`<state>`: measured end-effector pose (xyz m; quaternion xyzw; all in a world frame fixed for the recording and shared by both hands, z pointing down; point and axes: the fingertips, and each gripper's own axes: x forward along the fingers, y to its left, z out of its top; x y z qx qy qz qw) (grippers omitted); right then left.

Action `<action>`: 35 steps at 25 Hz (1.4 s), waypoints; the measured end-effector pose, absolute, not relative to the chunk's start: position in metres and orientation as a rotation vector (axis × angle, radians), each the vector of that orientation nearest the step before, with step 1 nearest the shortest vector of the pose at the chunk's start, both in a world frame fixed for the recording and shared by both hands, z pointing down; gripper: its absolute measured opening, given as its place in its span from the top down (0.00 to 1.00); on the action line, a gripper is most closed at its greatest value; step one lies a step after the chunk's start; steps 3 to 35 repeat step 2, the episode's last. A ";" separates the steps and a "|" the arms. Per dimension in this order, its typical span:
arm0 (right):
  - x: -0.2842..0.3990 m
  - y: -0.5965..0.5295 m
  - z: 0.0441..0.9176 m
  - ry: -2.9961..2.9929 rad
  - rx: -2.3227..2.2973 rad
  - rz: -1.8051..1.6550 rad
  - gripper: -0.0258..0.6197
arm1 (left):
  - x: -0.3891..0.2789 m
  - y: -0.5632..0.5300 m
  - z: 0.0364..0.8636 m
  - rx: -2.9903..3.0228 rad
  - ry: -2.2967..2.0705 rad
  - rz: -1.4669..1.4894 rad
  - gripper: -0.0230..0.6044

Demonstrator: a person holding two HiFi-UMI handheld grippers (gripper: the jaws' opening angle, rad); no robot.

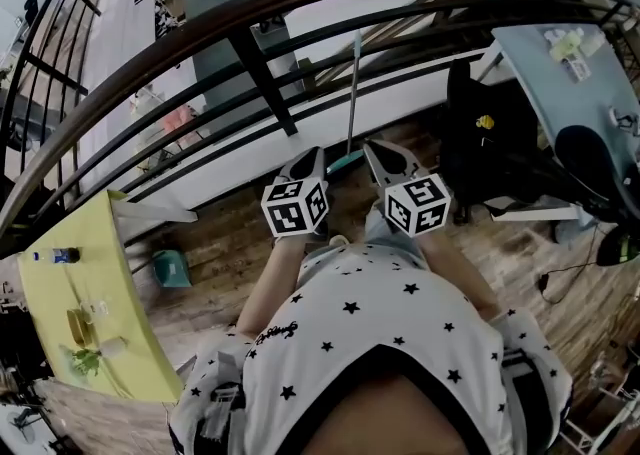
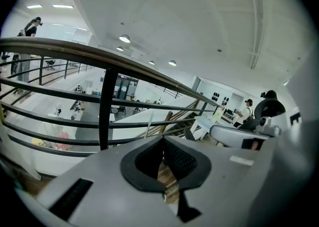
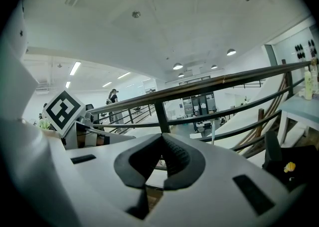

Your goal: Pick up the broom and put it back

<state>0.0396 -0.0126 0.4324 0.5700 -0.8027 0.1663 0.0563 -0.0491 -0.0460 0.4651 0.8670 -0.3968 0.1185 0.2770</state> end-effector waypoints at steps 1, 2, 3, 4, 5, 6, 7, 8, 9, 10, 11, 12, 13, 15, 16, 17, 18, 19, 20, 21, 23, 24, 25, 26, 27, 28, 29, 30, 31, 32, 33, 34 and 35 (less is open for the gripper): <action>0.040 -0.014 0.432 -2.436 1.728 0.505 0.97 | -0.050 -0.047 0.465 2.327 -1.067 0.317 0.94; 0.039 -0.015 0.432 -2.436 1.727 0.505 0.97 | -0.050 -0.047 0.465 2.325 -1.068 0.316 0.94; 0.039 -0.015 0.432 -2.436 1.727 0.505 0.97 | -0.050 -0.047 0.465 2.325 -1.068 0.316 0.94; 0.039 -0.015 0.432 -2.436 1.727 0.505 0.97 | -0.050 -0.047 0.465 2.325 -1.068 0.316 0.94; 0.039 -0.015 0.432 -2.436 1.727 0.505 0.97 | -0.050 -0.047 0.465 2.325 -1.068 0.316 0.94; 0.039 -0.015 0.432 -2.436 1.727 0.505 0.97 | -0.050 -0.047 0.465 2.325 -1.068 0.316 0.94; 0.039 -0.015 0.432 -2.436 1.727 0.505 0.97 | -0.050 -0.047 0.465 2.325 -1.068 0.316 0.94; 0.039 -0.015 0.432 -2.436 1.727 0.505 0.97 | -0.050 -0.047 0.465 2.325 -1.068 0.316 0.94; 0.039 -0.015 0.432 -2.436 1.727 0.505 0.97 | -0.050 -0.047 0.465 2.325 -1.068 0.316 0.94; 0.039 -0.015 0.432 -2.436 1.727 0.505 0.97 | -0.050 -0.047 0.465 2.325 -1.068 0.316 0.94; 0.039 -0.015 0.432 -2.436 1.727 0.505 0.97 | -0.050 -0.047 0.465 2.325 -1.068 0.316 0.94; 0.039 -0.015 0.432 -2.436 1.727 0.505 0.97 | -0.050 -0.047 0.465 2.325 -1.068 0.316 0.94; 0.039 -0.015 0.432 -2.436 1.727 0.505 0.97 | -0.050 -0.047 0.465 2.325 -1.068 0.316 0.94; 0.039 -0.015 0.432 -2.436 1.727 0.505 0.97 | -0.050 -0.047 0.465 2.325 -1.068 0.316 0.94; 0.039 -0.015 0.432 -2.436 1.727 0.505 0.97 | -0.050 -0.047 0.465 2.325 -1.068 0.316 0.94; 0.039 -0.015 0.432 -2.436 1.727 0.505 0.97 | -0.050 -0.047 0.465 2.325 -1.068 0.316 0.94; 0.039 -0.015 0.432 -2.436 1.727 0.505 0.97 | -0.050 -0.047 0.465 2.325 -1.068 0.316 0.94; 0.039 -0.015 0.432 -2.436 1.727 0.505 0.97 | -0.050 -0.047 0.465 2.325 -1.068 0.316 0.94; 0.039 -0.015 0.432 -2.436 1.727 0.505 0.97 | -0.050 -0.047 0.465 2.325 -1.068 0.316 0.94; 0.039 -0.015 0.432 -2.436 1.727 0.505 0.97 | -0.050 -0.047 0.465 2.325 -1.068 0.316 0.94; 0.039 -0.015 0.432 -2.436 1.727 0.505 0.97 | -0.050 -0.047 0.465 2.325 -1.068 0.316 0.94; 0.039 -0.015 0.432 -2.436 1.727 0.505 0.97 | -0.050 -0.047 0.465 2.325 -1.068 0.316 0.94; 0.039 -0.015 0.432 -2.436 1.727 0.505 0.97 | -0.050 -0.047 0.465 2.325 -1.068 0.316 0.94; 0.039 -0.015 0.432 -2.436 1.727 0.505 0.97 | -0.050 -0.047 0.465 2.325 -1.068 0.316 0.94; 0.039 -0.015 0.432 -2.436 1.727 0.505 0.97 | -0.050 -0.047 0.465 2.325 -1.068 0.316 0.94; 0.039 -0.015 0.432 -2.436 1.727 0.505 0.97 | -0.050 -0.047 0.465 2.325 -1.068 0.316 0.94; 0.039 -0.015 0.432 -2.436 1.727 0.505 0.97 | -0.050 -0.047 0.465 2.325 -1.068 0.316 0.94; 0.039 -0.015 0.432 -2.436 1.727 0.505 0.97 | -0.050 -0.047 0.465 2.325 -1.068 0.316 0.94; 0.039 -0.015 0.432 -2.436 1.727 0.505 0.97 | -0.050 -0.047 0.465 2.325 -1.068 0.316 0.94; 0.039 -0.015 0.432 -2.436 1.727 0.505 0.97 | -0.050 -0.047 0.465 2.325 -1.068 0.316 0.94; 0.039 -0.015 0.432 -2.436 1.727 0.505 0.97 | -0.050 -0.047 0.465 2.325 -1.068 0.316 0.94; 0.039 -0.015 0.432 -2.436 1.727 0.505 0.97 | -0.050 -0.047 0.465 2.325 -1.068 0.316 0.94; 0.039 -0.015 0.432 -2.436 1.727 0.505 0.97 | -0.050 -0.047 0.465 2.325 -1.068 0.316 0.94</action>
